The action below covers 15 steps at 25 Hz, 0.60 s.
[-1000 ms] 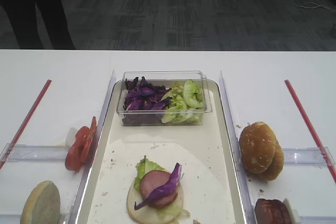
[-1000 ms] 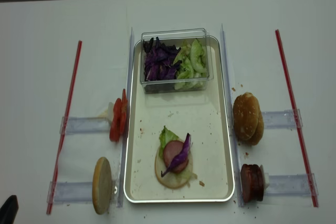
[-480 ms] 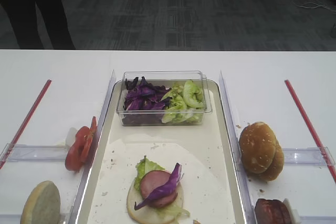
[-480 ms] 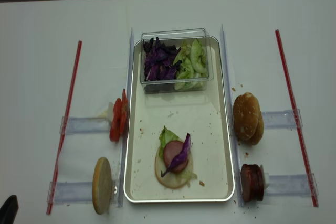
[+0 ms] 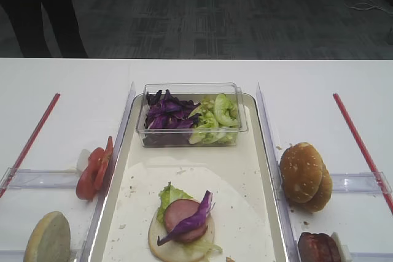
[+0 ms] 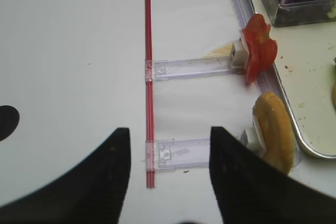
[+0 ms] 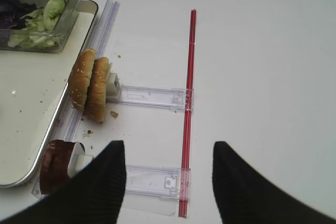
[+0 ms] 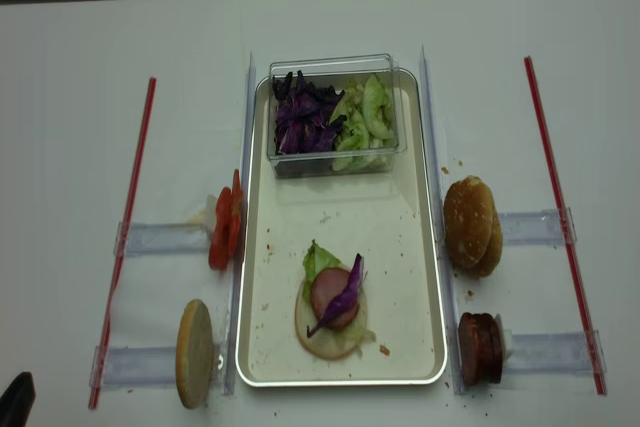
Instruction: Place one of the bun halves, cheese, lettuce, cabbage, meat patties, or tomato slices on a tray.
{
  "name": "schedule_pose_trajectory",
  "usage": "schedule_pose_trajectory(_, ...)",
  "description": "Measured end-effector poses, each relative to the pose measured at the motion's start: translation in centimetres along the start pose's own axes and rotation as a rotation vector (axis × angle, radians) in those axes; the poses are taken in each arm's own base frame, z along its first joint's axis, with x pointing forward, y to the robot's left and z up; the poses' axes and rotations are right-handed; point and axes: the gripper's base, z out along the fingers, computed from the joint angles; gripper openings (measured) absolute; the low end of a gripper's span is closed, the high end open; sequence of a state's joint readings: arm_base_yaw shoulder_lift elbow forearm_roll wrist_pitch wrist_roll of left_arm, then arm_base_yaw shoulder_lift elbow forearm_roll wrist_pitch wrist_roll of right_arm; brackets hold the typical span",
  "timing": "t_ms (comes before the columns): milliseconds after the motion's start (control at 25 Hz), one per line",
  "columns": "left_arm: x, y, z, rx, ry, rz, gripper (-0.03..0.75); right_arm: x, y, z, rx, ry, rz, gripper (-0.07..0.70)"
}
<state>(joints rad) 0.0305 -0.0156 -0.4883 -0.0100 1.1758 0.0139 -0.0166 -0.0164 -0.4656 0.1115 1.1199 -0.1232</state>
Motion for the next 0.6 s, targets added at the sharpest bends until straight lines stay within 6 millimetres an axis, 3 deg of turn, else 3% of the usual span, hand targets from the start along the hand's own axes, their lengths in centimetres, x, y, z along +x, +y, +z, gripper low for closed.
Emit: schedule_pose_trajectory(600,0.0,0.0,0.0,0.0,0.0,0.0,0.356,0.0,0.0,0.0,0.0,0.0,0.0,0.387)
